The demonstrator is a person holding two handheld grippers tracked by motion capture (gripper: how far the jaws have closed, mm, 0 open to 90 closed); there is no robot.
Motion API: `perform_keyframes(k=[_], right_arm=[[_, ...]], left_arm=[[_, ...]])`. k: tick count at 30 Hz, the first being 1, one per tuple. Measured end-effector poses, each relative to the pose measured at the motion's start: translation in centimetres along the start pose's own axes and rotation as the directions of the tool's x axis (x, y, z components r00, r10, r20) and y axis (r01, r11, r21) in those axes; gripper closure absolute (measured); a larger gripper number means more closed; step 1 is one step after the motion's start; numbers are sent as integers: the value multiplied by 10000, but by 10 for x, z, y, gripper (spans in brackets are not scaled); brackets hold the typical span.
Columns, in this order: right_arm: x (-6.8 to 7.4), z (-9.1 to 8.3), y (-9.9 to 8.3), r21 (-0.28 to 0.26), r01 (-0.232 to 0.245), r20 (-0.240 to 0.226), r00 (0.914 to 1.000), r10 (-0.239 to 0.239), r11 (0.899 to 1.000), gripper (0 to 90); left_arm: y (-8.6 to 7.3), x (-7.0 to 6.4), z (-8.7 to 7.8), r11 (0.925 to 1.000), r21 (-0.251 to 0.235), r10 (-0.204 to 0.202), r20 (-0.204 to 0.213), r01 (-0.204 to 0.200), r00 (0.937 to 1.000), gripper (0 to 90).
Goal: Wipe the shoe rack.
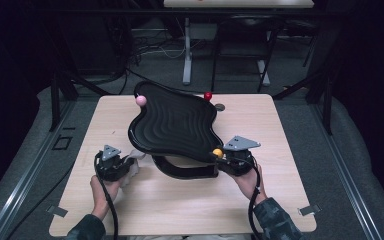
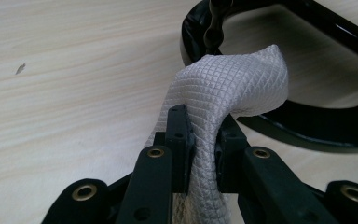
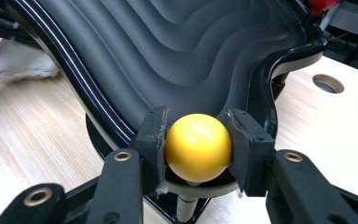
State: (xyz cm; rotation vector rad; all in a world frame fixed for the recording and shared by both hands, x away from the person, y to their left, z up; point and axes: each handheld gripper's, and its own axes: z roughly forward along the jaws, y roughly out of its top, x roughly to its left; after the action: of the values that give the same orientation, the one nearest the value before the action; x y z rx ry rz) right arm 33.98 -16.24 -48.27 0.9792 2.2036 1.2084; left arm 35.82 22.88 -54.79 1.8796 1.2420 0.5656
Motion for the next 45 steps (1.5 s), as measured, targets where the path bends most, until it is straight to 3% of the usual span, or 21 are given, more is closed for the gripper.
perform_keyframes(k=[1,10,13,16,18,19,22,24,33,36,37,40,41,45], right_arm=[[-1,0,0,-7,20,-42,10000,-20,10000,598],[-1,0,0,31,3,-63,10000,-3,10000,598],[-1,0,0,43,2,-56,10000,-2,10000,598],[-1,0,0,32,6,-68,10000,-6,10000,598],[-1,0,0,37,6,-56,10000,-5,10000,598],[-1,0,0,30,-15,-63,10000,15,10000,598],[-1,0,0,19,-21,-80,10000,22,10000,598],[0,1,0,-13,-16,-122,9999,15,10000,598],[1,1,1,32,4,-76,10000,-3,10000,598],[1,1,1,29,13,-84,10000,-12,10000,598],[1,1,1,58,18,-47,10000,-18,10000,598],[1,1,1,63,19,-47,10000,-18,10000,598],[1,1,1,67,25,-46,10000,-25,10000,598],[1,1,1,74,16,-55,10000,-16,10000,598]], left_arm=[[0,-1,9,10000,86,36,-47,-36,10000,791],[6,-9,35,10000,56,23,-54,-23,10000,795],[5,-15,48,9994,324,147,-127,-143,9998,795],[4,-19,57,9993,367,-2,-195,9,9998,797],[6,-21,61,9984,500,268,-361,-250,9990,798],[10,-21,64,9983,553,-145,-438,169,9989,799],[12,-19,66,9976,608,-312,-516,343,9982,801],[12,-19,68,9969,780,-52,-643,102,9979,803],[14,-25,66,9913,1311,216,-760,-115,9969,815],[13,-27,65,9916,1293,124,-708,-32,9974,817],[12,-28,64,9906,1352,308,-708,-210,9970,817],[11,-30,62,9901,1378,350,-647,-258,9973,818],[11,-29,60,9865,1555,608,-589,-510,9964,818],[8,-36,57,9893,1402,478,-507,-402,9976,818]])
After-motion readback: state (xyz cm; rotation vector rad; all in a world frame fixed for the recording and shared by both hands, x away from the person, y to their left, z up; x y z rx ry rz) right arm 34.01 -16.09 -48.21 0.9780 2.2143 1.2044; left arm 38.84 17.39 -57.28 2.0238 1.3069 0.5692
